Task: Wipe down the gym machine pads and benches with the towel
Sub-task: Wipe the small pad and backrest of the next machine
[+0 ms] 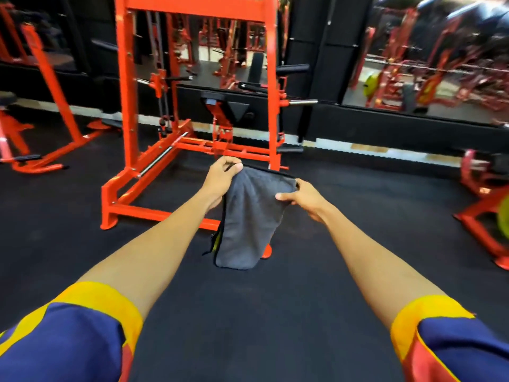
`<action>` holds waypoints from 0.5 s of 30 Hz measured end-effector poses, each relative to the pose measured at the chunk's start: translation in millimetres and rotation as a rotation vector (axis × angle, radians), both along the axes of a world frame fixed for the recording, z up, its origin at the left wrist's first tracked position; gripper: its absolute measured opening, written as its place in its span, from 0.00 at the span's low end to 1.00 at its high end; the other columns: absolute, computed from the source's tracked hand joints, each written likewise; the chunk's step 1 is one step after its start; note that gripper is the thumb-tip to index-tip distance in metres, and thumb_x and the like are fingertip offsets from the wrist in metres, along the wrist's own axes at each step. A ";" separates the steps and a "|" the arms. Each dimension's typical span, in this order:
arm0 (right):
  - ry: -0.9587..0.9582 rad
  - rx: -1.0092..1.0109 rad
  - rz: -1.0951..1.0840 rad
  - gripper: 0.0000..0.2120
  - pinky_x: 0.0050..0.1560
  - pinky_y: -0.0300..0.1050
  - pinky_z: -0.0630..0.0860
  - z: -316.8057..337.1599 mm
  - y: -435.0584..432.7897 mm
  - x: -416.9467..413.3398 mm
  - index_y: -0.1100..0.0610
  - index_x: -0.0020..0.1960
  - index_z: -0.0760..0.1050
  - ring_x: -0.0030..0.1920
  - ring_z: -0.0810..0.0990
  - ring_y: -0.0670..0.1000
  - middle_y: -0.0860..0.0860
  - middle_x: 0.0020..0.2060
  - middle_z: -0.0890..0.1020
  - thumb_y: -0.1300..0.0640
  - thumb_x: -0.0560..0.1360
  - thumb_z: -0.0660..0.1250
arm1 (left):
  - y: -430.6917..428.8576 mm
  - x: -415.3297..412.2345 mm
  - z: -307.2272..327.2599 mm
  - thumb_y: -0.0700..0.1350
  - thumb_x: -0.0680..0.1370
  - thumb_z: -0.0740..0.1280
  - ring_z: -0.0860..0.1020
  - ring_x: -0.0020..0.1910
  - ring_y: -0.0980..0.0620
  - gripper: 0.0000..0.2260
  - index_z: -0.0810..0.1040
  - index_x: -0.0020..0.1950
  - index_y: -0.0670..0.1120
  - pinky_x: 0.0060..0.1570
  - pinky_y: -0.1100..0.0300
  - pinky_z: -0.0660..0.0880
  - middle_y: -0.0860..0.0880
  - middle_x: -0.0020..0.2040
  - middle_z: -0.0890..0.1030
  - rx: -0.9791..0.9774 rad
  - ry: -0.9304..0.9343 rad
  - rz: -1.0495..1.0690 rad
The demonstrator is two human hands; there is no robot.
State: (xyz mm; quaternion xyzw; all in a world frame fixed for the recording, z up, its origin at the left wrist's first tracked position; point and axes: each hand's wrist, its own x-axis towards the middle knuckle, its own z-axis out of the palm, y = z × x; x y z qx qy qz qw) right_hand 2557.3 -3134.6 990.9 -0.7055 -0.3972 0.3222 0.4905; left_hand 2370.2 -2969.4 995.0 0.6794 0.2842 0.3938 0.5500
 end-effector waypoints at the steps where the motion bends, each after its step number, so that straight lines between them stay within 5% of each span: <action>1: 0.010 -0.020 -0.014 0.13 0.39 0.31 0.76 0.0 -7.8 10.4 0.56 0.59 0.81 0.43 0.85 0.39 0.45 0.48 0.86 0.62 0.75 0.76 | -3.0 17.1 5.8 0.37 0.81 0.69 0.78 0.47 0.61 0.06 0.80 0.49 0.48 0.50 0.70 0.73 0.53 0.49 0.81 -0.010 -0.017 -0.043; 3: 0.054 -0.013 -0.073 0.12 0.46 0.34 0.76 2.1 -17.9 24.8 0.59 0.61 0.82 0.45 0.85 0.40 0.48 0.51 0.87 0.57 0.79 0.73 | -1.1 40.0 8.7 0.40 0.81 0.70 0.80 0.50 0.59 0.01 0.80 0.51 0.46 0.52 0.66 0.75 0.50 0.54 0.81 -0.112 -0.092 -0.104; 5: 0.103 0.025 -0.185 0.13 0.49 0.39 0.77 3.9 -25.6 42.4 0.58 0.62 0.82 0.50 0.86 0.45 0.50 0.54 0.87 0.53 0.81 0.70 | 3.4 65.6 -1.8 0.50 0.77 0.75 0.81 0.56 0.55 0.15 0.80 0.60 0.44 0.57 0.60 0.78 0.47 0.62 0.82 -0.247 -0.086 -0.243; 7: 0.129 0.054 -0.287 0.12 0.47 0.40 0.79 7.3 -38.3 56.1 0.56 0.60 0.83 0.52 0.86 0.48 0.50 0.53 0.88 0.52 0.82 0.68 | -2.4 87.2 -25.0 0.53 0.74 0.77 0.82 0.61 0.51 0.24 0.79 0.66 0.45 0.62 0.56 0.78 0.47 0.64 0.83 -0.319 0.144 -0.524; 10: 0.157 0.097 -0.454 0.09 0.51 0.43 0.80 10.8 -60.3 78.5 0.55 0.55 0.84 0.53 0.86 0.50 0.51 0.52 0.88 0.50 0.82 0.69 | -18.3 125.7 -52.3 0.42 0.76 0.76 0.81 0.63 0.46 0.18 0.80 0.65 0.44 0.67 0.48 0.76 0.48 0.60 0.85 -0.287 0.410 -0.768; 15: 0.168 0.242 -0.733 0.17 0.63 0.50 0.80 18.7 -116.2 105.8 0.51 0.61 0.81 0.58 0.85 0.50 0.50 0.57 0.86 0.43 0.78 0.71 | -59.1 202.5 -18.5 0.41 0.79 0.71 0.82 0.61 0.44 0.13 0.81 0.63 0.42 0.64 0.45 0.78 0.45 0.58 0.85 -0.307 0.263 -0.882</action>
